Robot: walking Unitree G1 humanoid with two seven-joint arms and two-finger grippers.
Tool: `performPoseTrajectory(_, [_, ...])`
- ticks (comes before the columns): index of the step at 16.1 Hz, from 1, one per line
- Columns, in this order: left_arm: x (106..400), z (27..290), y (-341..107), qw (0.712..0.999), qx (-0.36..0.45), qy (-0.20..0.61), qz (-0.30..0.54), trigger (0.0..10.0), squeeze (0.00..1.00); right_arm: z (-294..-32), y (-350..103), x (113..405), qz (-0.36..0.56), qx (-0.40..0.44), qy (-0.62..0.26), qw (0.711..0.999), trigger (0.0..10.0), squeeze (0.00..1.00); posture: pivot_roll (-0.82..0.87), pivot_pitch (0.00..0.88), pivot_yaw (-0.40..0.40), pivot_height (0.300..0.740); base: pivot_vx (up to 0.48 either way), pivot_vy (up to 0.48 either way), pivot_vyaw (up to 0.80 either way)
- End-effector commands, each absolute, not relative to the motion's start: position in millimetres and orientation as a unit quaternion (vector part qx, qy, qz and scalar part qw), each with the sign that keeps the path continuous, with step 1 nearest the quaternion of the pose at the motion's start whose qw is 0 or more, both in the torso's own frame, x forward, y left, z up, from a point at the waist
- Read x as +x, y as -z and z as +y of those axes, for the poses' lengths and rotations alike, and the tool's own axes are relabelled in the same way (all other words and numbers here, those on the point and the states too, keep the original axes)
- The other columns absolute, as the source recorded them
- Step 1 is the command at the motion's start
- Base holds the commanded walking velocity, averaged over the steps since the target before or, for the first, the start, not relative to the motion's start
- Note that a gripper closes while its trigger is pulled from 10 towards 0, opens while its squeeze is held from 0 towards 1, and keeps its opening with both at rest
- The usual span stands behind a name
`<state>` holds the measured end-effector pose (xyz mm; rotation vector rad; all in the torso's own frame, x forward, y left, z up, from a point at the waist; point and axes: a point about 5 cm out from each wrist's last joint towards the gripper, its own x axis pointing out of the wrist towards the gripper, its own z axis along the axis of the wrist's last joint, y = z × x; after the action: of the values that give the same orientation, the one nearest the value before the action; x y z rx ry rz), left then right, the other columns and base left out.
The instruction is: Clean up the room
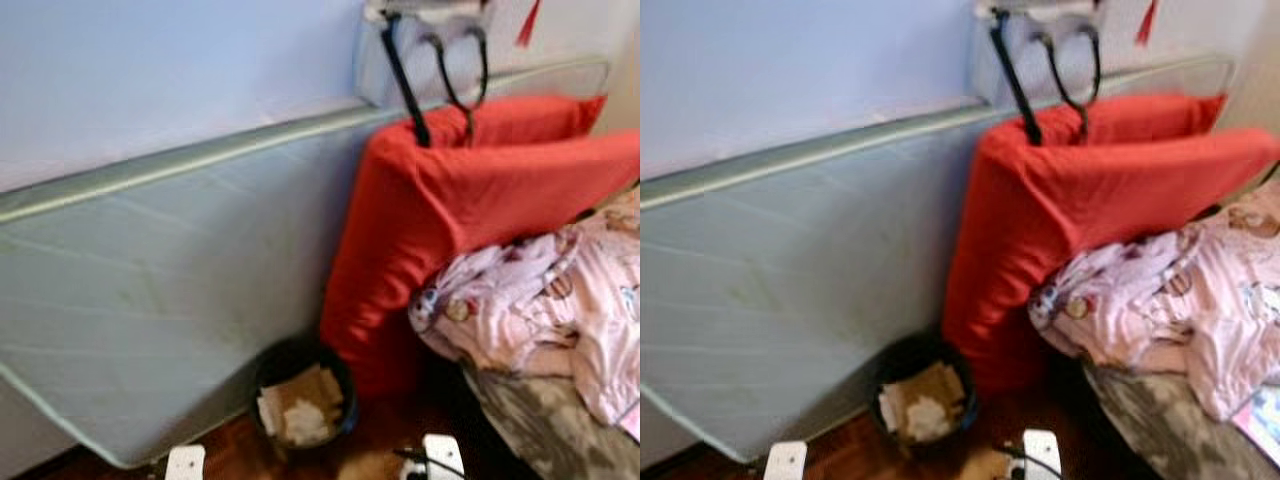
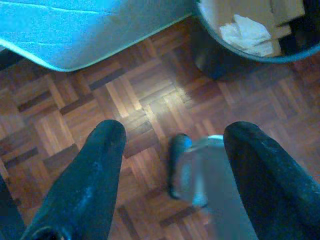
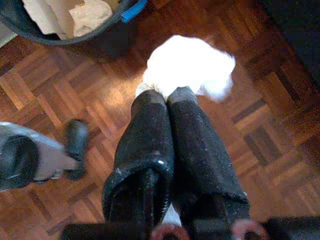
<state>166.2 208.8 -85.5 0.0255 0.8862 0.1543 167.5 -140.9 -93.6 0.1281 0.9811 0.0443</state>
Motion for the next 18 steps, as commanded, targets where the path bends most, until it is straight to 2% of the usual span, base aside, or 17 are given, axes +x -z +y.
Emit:
performPoseTrajectory(1, [162.9,216.5,85.6,0.897,0.018,-0.082,0.433,10.0,0.00,-133.0,89.8,175.5,0.459,0.067,-0.029,0.885,10.0,0.00,0.12,0.000,-0.059,0.740,0.000,0.480,0.00])
performPoseTrajectory(2, [162.9,216.5,85.6,0.897,0.018,-0.082,0.433,10.0,0.00,-133.0,89.8,175.5,0.459,0.067,-0.029,0.886,10.0,0.00,0.12,0.000,-0.059,0.740,0.000,0.480,0.00])
performPoseTrajectory(12, [163.3,215.3,85.4,0.900,0.011,-0.078,0.429,10.0,0.00,-134.6,90.1,174.7,0.458,0.064,-0.030,0.886,10.0,0.00,0.12,0.000,-0.059,0.740,0.000,0.000,0.00])
performPoseTrajectory(17, [163.5,215.2,85.4,0.899,0.012,-0.076,0.431,10.0,0.00,-134.7,89.7,175.4,0.457,0.056,-0.036,0.887,10.0,0.00,0.12,0.000,-0.060,0.740,0.263,0.000,0.00])
performPoseTrajectory(18, [163.4,215.2,85.5,0.899,0.012,-0.075,0.431,10.0,0.00,-134.9,89.6,175.5,0.455,0.055,-0.036,0.888,10.0,0.00,0.12,0.000,-0.060,0.740,0.277,0.000,0.80])
